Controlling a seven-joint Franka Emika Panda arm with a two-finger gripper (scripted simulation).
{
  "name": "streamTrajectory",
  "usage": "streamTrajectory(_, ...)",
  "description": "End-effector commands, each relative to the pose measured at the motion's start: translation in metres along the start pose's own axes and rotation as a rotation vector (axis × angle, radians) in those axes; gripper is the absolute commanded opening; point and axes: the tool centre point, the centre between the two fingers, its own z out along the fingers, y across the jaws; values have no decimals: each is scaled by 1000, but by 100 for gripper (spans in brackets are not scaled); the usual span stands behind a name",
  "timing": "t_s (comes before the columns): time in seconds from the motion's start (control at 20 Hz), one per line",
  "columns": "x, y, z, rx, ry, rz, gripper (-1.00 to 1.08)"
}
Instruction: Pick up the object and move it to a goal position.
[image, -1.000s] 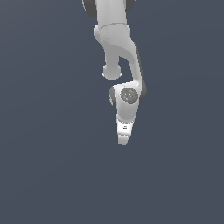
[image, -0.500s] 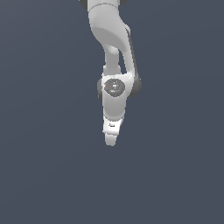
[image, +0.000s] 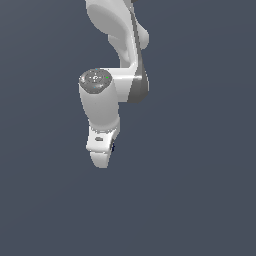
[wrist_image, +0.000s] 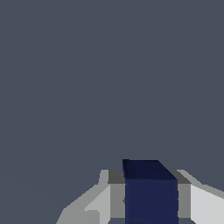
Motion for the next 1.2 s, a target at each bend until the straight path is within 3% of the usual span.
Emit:
streamTrajectory(0.0, -16, 12, -20, 1, 1, -1, -100)
streamTrajectory(0.5, -60, 46, -71, 0, -1, 0, -100)
streamTrajectory(1.15, -75, 60, -89, 0, -2, 1, -100)
